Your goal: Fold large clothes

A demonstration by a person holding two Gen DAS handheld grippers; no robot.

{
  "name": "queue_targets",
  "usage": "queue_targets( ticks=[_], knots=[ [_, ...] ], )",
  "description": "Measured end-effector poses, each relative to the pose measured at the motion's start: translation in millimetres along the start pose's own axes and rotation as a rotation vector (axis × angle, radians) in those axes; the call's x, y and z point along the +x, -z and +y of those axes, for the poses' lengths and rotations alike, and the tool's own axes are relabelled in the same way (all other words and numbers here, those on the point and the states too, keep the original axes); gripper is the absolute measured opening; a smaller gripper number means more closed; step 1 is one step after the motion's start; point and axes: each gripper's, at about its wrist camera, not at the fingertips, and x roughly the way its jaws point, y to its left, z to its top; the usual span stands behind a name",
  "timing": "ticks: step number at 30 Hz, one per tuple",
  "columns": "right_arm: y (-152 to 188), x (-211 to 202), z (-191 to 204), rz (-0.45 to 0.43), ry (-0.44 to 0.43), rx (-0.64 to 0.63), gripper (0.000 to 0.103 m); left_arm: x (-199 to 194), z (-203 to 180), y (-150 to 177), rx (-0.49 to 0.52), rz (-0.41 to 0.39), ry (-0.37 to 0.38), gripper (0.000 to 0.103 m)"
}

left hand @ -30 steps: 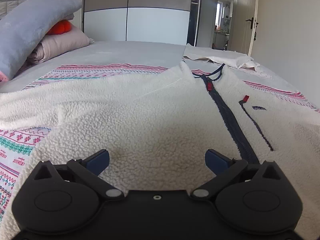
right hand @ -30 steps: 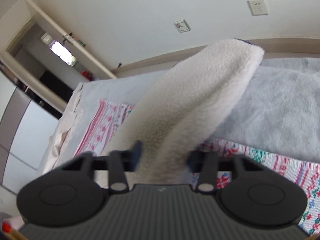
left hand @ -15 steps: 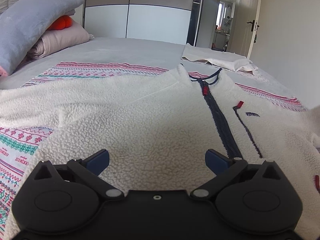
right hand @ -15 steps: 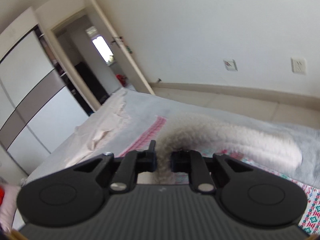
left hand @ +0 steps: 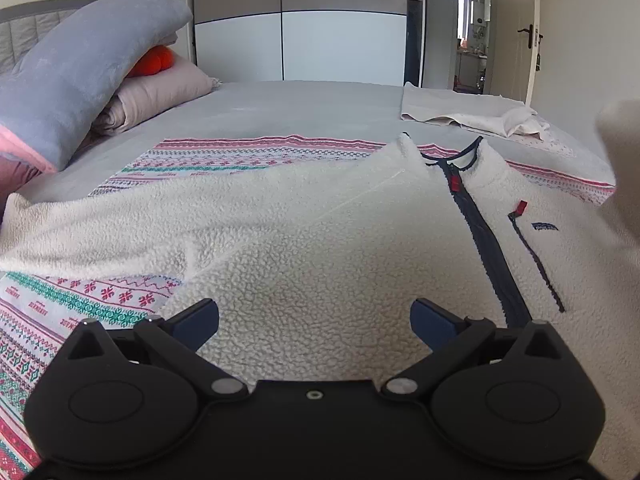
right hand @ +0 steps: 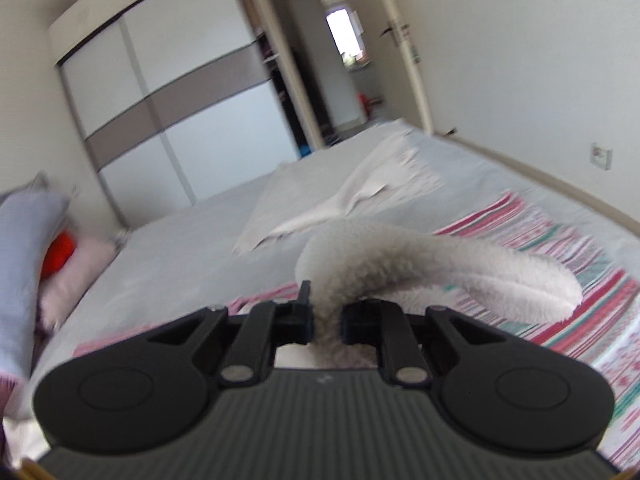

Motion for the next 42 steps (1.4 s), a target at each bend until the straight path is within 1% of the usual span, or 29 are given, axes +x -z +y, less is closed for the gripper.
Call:
queue_targets(
  ticks=[3,7,11,13,14,15,16,17,18,19,20,21,24,26,27,29,30,33,36,38,40,42],
  knots=[
    [33.5,17.2,38.4,0.088,-0.035,-0.065,0.012,-0.4,1.5,-1.1,-0.017,0.003,0.004,0.103],
    [84.7,45.0,68.5,0.212,-0.064,-0.102,0.012,0.1,0.4,-0.1,-0.010,0.009,0.005,0.103],
    [137.1,71.3,73.0,0.325,-0.036,-0.120,0.015,1.2,2.1,1.3,-0.007,0.022,-0.004,0.103],
    [156.2,83.4,68.1,0.380,-0.013,-0.094,0.015,2.0,2.9,1.4,-0.005,0.031,-0.005,0.103],
    [162.5,86.1,63.5,0.392,-0.017,-0.070,0.016,2.3,3.3,1.3,-0.002,0.034,-0.006,0.103],
    [166.2,83.9,62.2,0.376,-0.030,-0.052,0.016,2.6,4.0,0.4,0.000,0.039,-0.006,0.103],
    [165.3,80.9,60.2,0.368,-0.046,-0.040,0.021,2.5,4.6,-1.0,-0.001,0.042,-0.011,0.103],
    [162.4,76.1,58.0,0.371,-0.068,-0.018,0.031,1.8,5.3,-2.8,-0.003,0.043,-0.013,0.103],
    [159.0,72.3,54.8,0.384,-0.095,0.013,0.040,0.5,5.9,-5.1,-0.003,0.044,-0.009,0.103],
    [153.6,67.3,49.4,0.397,-0.126,0.055,0.059,-1.4,6.3,-7.2,-0.001,0.042,-0.003,0.103],
    [148.8,59.7,45.8,0.403,-0.138,0.084,0.074,-4.0,6.0,-9.9,0.003,0.037,0.007,0.103],
    [144.2,51.1,42.7,0.401,-0.141,0.098,0.077,-6.6,4.9,-12.4,0.008,0.034,0.015,0.103],
    [131.2,24.3,26.1,0.390,-0.153,0.112,0.079,-12.2,-7.8,-22.1,0.060,0.033,0.022,0.103],
    [123.4,2.8,4.6,0.351,-0.173,0.158,0.081,-14.4,-24.5,-30.2,0.115,0.026,0.031,0.103],
    [119.3,-4.7,-7.3,0.325,-0.178,0.191,0.081,-15.3,-34.8,-34.6,0.144,0.026,0.042,0.103],
    [111.8,-16.6,-35.8,0.272,-0.153,0.300,0.081,-16.1,-60.4,-43.9,0.203,0.037,0.077,0.103],
    [108.7,-21.6,-49.5,0.256,-0.148,0.340,0.079,-17.8,-76.4,-47.9,0.235,0.030,0.104,0.103],
    [104.6,-27.3,-83.7,0.223,-0.121,0.404,0.077,-21.7,-122.8,-52.0,0.330,-0.023,0.182,0.103],
    [105.0,-27.9,-112.7,0.227,-0.073,0.463,0.077,-19.2,-172.5,-47.2,0.452,-0.055,0.251,0.103],
    [105.2,-27.2,-127.7,0.223,-0.049,0.499,0.077,-14.6,-202.9,-41.0,0.516,-0.074,0.292,0.103],
    [106.2,-27.2,-140.8,0.225,-0.058,0.525,0.077,-7.7,-231.3,-34.8,0.577,-0.099,0.304,0.103],
    [106.7,-26.1,-148.6,0.223,-0.062,0.539,0.077,2.1,-255.5,-30.6,0.632,-0.122,0.299,0.103]
  ],
)
